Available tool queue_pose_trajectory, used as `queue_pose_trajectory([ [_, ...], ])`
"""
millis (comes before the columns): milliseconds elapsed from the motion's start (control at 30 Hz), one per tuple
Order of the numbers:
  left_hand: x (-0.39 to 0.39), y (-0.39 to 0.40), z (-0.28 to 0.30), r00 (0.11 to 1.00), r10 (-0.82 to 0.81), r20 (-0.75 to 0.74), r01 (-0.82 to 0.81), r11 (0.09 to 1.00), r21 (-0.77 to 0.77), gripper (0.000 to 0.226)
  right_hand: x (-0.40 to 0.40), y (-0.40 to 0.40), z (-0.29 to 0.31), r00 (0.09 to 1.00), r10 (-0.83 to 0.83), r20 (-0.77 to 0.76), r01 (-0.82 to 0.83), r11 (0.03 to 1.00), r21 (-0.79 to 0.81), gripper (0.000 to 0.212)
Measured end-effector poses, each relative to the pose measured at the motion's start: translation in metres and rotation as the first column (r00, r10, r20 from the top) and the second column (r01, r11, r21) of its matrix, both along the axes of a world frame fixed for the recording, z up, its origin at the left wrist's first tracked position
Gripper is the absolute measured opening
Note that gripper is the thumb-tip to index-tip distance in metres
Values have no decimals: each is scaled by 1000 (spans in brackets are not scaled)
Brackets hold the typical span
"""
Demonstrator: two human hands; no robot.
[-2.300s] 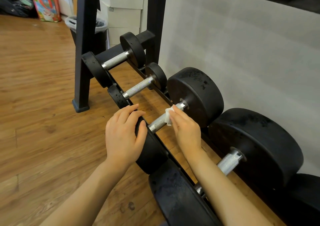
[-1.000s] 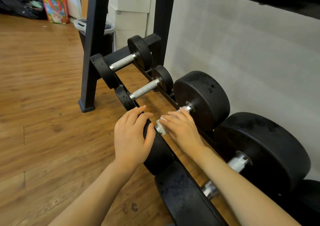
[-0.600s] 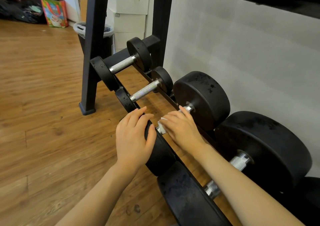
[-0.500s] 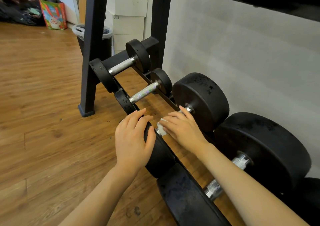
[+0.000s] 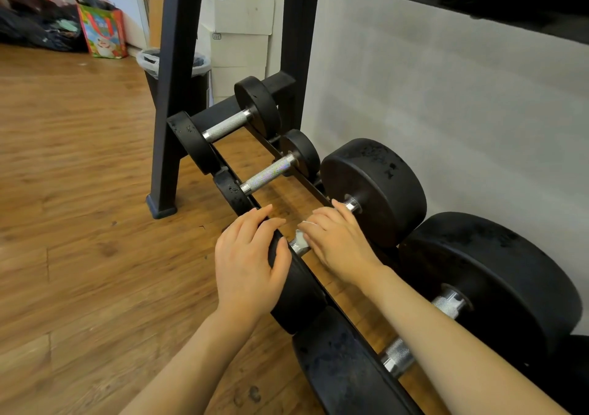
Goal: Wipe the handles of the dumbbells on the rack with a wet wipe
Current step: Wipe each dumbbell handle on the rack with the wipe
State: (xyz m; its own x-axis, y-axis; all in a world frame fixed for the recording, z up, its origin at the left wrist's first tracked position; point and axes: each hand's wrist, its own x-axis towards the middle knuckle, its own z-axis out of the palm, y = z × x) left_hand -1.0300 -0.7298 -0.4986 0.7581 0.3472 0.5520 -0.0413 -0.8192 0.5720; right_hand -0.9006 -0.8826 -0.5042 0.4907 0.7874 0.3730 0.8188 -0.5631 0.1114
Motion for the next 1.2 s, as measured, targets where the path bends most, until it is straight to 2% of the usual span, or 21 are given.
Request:
queue_pose_trajectory([
  [100, 0, 0, 0, 1000, -2, 7, 2, 1000, -3, 37, -2, 2, -5, 998, 68, 9, -68, 997, -38, 31],
  [167, 0, -1, 1, 1000, -8, 6, 8, 1000, -7, 37, 4, -4, -3, 997, 54, 47, -52, 997, -49, 34],
  [267, 0, 0, 1, 1000, -12, -6, 12, 1000, 0, 37, 8, -7, -2, 997, -30, 72, 29, 999, 13, 31],
  [400, -1, 0, 2, 1000, -8, -11, 8, 1000, -1, 37, 1, -5, -10, 993, 74, 95, -73, 997, -16, 32],
  [500, 0, 0, 3, 1000, -9, -10, 9, 1000, -1, 37, 12, -16, -3, 990, 24, 140, -29, 999, 40, 33],
  [600, 0, 0, 2, 1000, -6, -9, 6, 1000, 3, 36, 11, -14, -7, 994, -7, 111, 2, 999, 43, 31],
  [700, 0, 0, 1, 1000, -7, -5, 7, 1000, 5, 36, 0, -9, -18, 996, 50, 78, -49, 999, -23, 44],
  [733, 0, 0, 2, 1000, -8, -3, 8, 1000, 3, 36, -1, -9, -17, 996, 46, 83, -45, 999, -16, 43],
  [800, 0, 0, 3, 1000, -10, -3, 10, 1000, 1, 36, -3, -9, -13, 996, 4, 85, -7, 999, 34, 36],
  [1000, -1, 0, 4, 1000, -3, -29, 3, 1000, 5, 38, -15, -1, -20, 996, -83, -15, 84, 980, 181, 34],
  [1200, -1, 0, 4, 1000, -16, -3, 16, 1000, 10, 37, -29, -2, -17, 992, -123, -22, 124, 949, 289, 31],
])
